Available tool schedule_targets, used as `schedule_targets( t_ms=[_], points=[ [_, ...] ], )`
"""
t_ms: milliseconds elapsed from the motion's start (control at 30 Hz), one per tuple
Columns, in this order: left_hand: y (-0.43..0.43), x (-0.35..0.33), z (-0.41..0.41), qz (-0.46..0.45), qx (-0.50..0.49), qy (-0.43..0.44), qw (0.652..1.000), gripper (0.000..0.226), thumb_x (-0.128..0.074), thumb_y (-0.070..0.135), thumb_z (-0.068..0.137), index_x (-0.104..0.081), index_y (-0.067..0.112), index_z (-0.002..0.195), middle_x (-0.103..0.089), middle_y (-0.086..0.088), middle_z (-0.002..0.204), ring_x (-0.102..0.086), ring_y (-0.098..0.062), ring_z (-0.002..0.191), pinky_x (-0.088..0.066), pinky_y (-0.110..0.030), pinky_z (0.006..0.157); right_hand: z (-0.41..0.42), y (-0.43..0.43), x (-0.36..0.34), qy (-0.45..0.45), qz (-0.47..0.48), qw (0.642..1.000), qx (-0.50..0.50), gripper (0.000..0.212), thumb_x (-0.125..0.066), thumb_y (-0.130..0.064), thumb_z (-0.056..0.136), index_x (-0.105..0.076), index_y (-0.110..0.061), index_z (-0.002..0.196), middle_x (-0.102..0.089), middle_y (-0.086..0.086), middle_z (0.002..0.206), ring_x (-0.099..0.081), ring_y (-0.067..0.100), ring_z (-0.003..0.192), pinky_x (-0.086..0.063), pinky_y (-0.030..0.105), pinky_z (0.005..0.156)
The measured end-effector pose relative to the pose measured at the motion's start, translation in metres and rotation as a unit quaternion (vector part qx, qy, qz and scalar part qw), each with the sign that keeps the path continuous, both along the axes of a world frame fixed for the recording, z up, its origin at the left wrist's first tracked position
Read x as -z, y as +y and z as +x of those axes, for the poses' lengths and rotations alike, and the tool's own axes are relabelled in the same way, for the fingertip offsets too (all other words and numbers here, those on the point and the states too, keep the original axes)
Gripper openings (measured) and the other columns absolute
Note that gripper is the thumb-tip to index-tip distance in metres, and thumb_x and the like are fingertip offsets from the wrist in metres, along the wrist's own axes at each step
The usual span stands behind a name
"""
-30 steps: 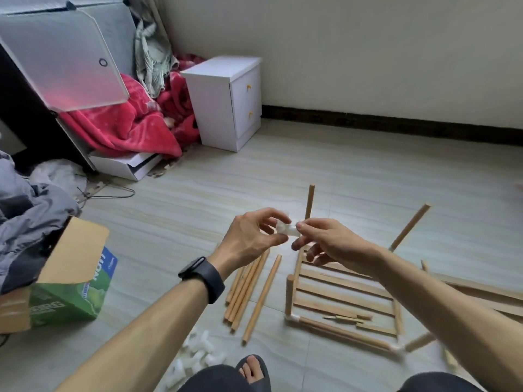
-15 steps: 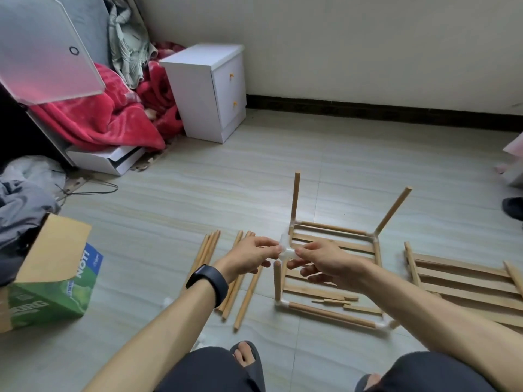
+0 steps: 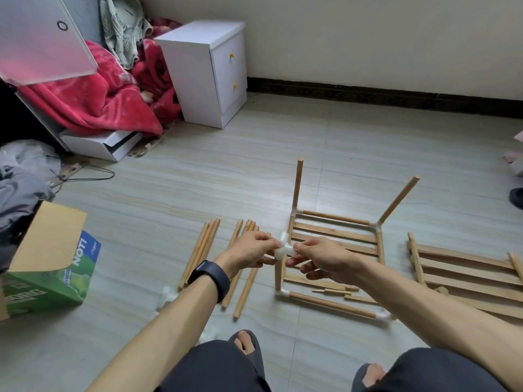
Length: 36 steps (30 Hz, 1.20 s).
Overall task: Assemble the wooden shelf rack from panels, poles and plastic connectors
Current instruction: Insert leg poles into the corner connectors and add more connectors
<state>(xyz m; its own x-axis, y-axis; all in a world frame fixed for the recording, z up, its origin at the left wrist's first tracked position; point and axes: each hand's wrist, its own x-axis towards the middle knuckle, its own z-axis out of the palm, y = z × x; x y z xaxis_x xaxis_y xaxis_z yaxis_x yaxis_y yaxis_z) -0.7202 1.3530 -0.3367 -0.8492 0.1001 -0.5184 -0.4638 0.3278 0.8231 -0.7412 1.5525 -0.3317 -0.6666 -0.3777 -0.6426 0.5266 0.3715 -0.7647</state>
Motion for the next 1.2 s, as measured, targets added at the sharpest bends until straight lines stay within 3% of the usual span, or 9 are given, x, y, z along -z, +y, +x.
schedule_targets(
  t_ms=[167, 300, 533, 867, 1200],
  points=[
    [-0.001, 0.012, 0.005, 0.041, -0.018, -0.020, 0.999, 0.025, -0.073, 0.031, 0.092, -0.066, 0.018, 0.112, -0.078, 0.001, 0.101, -0.075, -0.008, 0.091, -0.056, -0.032, 0.090, 0.001, -0.002, 0.003, 0.040, 0.060, 0.997, -0.035, 0.033, -0.048, -0.032, 0.108, -0.066, -0.006, 0.116, -0.077, 0.004, 0.099, -0.059, 0.012, 0.072, -0.050, 0.027, 0.065],
    [0.002, 0.019, 0.007, -0.004, 0.004, 0.006, 1.000, 0.027, -0.069, 0.034, 0.095, -0.067, 0.018, 0.116, -0.076, 0.002, 0.104, -0.074, -0.006, 0.092, -0.056, -0.030, 0.089, 0.003, -0.004, 0.006, 0.058, 0.100, 0.991, -0.064, 0.034, -0.044, -0.034, 0.109, -0.067, -0.009, 0.116, -0.077, 0.001, 0.102, -0.062, 0.011, 0.072, -0.051, 0.024, 0.063],
    [0.003, 0.027, 0.003, 0.054, -0.030, 0.007, 0.998, 0.027, -0.072, 0.031, 0.094, -0.068, 0.015, 0.115, -0.078, -0.001, 0.099, -0.075, -0.009, 0.091, -0.058, -0.033, 0.090, 0.001, -0.001, 0.012, 0.040, 0.061, 0.997, -0.034, 0.035, -0.046, -0.038, 0.108, -0.064, -0.010, 0.119, -0.073, 0.003, 0.106, -0.061, 0.013, 0.074, -0.049, 0.027, 0.066],
    [-0.002, 0.048, 0.019, 0.116, -0.059, 0.016, 0.991, 0.036, -0.079, 0.042, 0.084, -0.070, 0.019, 0.111, -0.078, 0.001, 0.100, -0.074, -0.012, 0.098, -0.054, -0.038, 0.094, 0.003, -0.003, 0.016, 0.053, 0.056, 0.997, -0.031, 0.034, -0.047, -0.037, 0.108, -0.062, -0.010, 0.120, -0.069, 0.002, 0.099, -0.058, 0.011, 0.070, -0.048, 0.026, 0.062],
    [0.005, 0.041, 0.012, 0.111, -0.050, 0.028, 0.992, 0.017, -0.075, 0.038, 0.089, -0.069, 0.030, 0.103, -0.078, 0.007, 0.095, -0.074, -0.009, 0.094, -0.054, -0.033, 0.090, 0.009, 0.006, 0.012, 0.044, 0.043, 0.998, -0.020, 0.031, -0.048, -0.039, 0.107, -0.066, -0.014, 0.115, -0.074, 0.005, 0.104, -0.059, 0.013, 0.071, -0.048, 0.027, 0.063]
  ],
)
